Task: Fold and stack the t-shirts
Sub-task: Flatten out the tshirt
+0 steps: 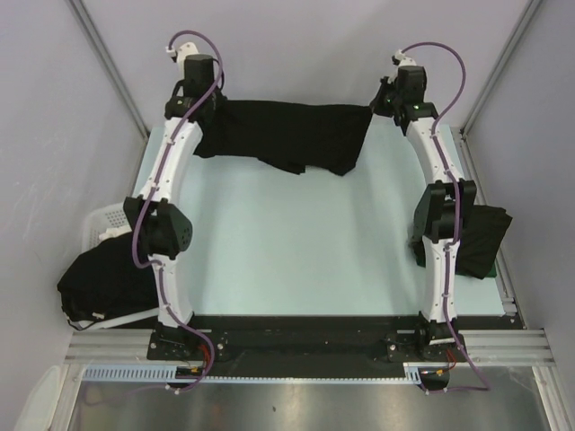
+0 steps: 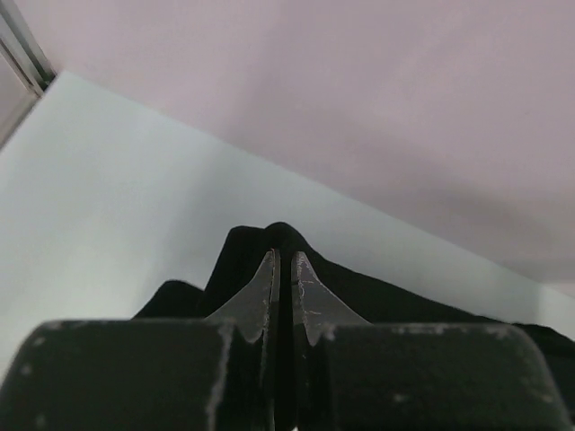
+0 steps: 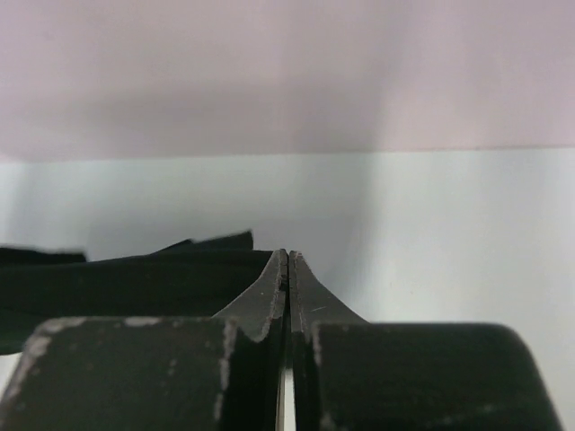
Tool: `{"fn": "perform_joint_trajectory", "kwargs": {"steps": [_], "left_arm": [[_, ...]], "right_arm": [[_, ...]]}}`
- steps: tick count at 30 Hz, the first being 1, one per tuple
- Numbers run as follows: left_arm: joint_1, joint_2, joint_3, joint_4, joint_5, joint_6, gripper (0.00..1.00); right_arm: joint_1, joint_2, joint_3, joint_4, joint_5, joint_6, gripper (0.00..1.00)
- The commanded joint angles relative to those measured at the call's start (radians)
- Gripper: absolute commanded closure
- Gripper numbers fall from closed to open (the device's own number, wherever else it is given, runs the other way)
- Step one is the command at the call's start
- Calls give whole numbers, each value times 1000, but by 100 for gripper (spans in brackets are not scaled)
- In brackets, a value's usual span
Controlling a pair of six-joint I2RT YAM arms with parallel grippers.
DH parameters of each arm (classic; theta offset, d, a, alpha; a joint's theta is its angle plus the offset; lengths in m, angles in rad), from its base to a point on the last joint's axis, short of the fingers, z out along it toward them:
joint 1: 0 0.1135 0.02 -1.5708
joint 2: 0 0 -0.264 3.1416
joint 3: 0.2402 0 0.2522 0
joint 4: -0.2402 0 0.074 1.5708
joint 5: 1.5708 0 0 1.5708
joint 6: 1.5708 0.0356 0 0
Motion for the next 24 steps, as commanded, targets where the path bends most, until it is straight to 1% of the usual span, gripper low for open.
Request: {"fn": "perform_joint_trajectory", "kwargs": {"steps": [1, 5, 9, 13, 16, 17, 21, 24], "left_arm": [[38, -119, -26, -8, -67, 45, 95], [41, -154, -70, 2, -69, 62, 95], [41, -142, -32, -19, -67, 48, 96], [35, -197, -67, 11, -55, 46, 97], [36, -208, -62, 51, -34, 66, 97], [36, -206, -30, 59, -25, 65, 97], [36, -234, -19, 111, 57, 4, 98], [36, -257, -9, 162, 84, -27, 98]], "right_arm": [[-42, -146, 29, 75, 56, -26, 100], [-74, -161, 29, 96, 56, -20, 100], [-89, -157, 72, 102, 50, -6, 100], [-89, -187, 69, 119, 41, -9, 100], [-89, -198, 72, 137, 36, -3, 100], [-89, -199, 75, 144, 33, 4, 100], [-83, -229, 86, 185, -8, 23, 100], [-73, -265, 88, 208, -4, 14, 100]]}}
